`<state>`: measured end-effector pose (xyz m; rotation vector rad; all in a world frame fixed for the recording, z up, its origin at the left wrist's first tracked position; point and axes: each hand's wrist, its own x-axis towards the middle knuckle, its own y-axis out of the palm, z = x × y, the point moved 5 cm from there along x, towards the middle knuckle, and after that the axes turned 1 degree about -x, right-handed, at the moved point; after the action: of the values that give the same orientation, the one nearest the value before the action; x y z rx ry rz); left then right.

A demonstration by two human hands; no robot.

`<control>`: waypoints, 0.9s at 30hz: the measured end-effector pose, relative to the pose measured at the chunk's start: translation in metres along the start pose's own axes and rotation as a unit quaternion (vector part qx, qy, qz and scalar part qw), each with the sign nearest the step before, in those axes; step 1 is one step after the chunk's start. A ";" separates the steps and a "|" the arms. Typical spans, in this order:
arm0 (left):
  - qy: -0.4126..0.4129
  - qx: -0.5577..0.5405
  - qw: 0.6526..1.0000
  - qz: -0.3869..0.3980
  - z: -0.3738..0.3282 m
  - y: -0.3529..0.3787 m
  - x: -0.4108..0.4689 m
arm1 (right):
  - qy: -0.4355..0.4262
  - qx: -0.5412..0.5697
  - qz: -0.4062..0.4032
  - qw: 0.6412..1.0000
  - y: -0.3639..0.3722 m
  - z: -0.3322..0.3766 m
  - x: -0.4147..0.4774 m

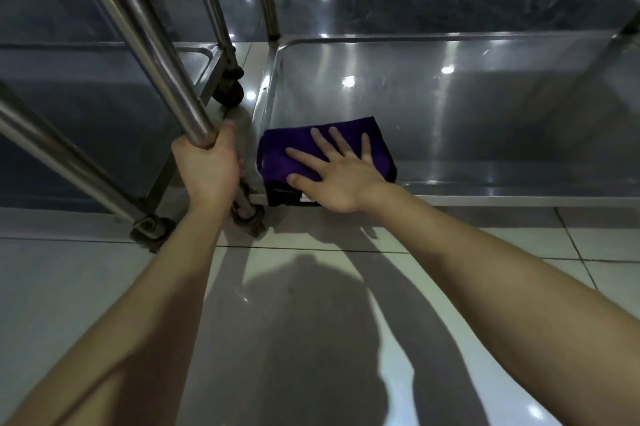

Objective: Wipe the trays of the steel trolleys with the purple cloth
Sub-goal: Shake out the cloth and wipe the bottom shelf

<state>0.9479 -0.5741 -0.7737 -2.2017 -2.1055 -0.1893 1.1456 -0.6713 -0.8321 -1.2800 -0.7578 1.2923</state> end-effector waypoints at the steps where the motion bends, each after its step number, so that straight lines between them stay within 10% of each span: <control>1: -0.004 -0.003 1.000 0.004 -0.001 0.000 0.000 | 0.006 0.002 0.000 1.000 -0.002 -0.011 -0.007; 10: -0.010 -0.032 0.999 -0.006 -0.005 0.005 -0.001 | 0.129 -0.016 -0.031 0.991 -0.034 -0.127 0.011; 27: -0.018 -0.018 0.999 -0.025 0.002 0.002 -0.007 | 0.044 -0.015 -0.040 0.998 -0.037 0.007 0.148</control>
<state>0.9493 -0.5807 -0.7764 -2.1900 -2.1943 -0.1934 1.1777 -0.5219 -0.8307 -1.3082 -0.7617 1.1567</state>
